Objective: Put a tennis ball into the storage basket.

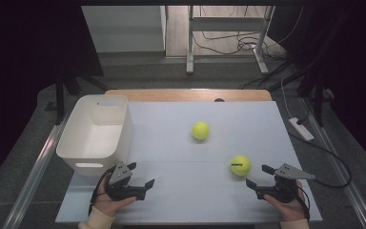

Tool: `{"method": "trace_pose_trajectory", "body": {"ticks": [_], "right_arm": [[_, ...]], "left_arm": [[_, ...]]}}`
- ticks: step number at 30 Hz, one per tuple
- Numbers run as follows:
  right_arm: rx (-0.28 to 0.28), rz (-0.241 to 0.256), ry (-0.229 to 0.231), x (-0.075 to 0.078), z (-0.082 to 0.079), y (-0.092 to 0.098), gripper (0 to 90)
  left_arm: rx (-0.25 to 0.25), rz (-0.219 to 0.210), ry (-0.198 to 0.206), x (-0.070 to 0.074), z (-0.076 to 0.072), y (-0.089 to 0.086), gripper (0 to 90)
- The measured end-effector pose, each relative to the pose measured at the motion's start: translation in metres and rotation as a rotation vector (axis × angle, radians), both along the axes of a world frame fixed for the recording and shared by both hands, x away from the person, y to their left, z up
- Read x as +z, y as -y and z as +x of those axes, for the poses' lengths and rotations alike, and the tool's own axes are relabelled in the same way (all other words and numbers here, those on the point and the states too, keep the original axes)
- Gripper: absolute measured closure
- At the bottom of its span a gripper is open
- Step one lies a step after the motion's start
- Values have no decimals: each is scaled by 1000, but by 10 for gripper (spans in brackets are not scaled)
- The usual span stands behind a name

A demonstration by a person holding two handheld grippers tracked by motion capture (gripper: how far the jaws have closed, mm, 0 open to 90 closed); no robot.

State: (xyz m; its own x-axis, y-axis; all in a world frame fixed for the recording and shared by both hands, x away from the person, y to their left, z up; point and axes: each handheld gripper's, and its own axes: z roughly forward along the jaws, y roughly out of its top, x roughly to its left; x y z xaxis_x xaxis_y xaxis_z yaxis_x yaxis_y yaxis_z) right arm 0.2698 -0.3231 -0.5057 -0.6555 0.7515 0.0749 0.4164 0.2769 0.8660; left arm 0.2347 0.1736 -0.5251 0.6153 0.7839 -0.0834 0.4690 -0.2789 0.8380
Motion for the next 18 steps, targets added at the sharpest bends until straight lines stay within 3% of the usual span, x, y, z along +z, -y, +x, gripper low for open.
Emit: {"method": "trace_pose_trajectory", "body": {"ticks": [18], "right_arm": [[9,-1,-4,-2,2,0,121]], "left_arm": [[-3,-6,-3,5,3,5,87]]}}
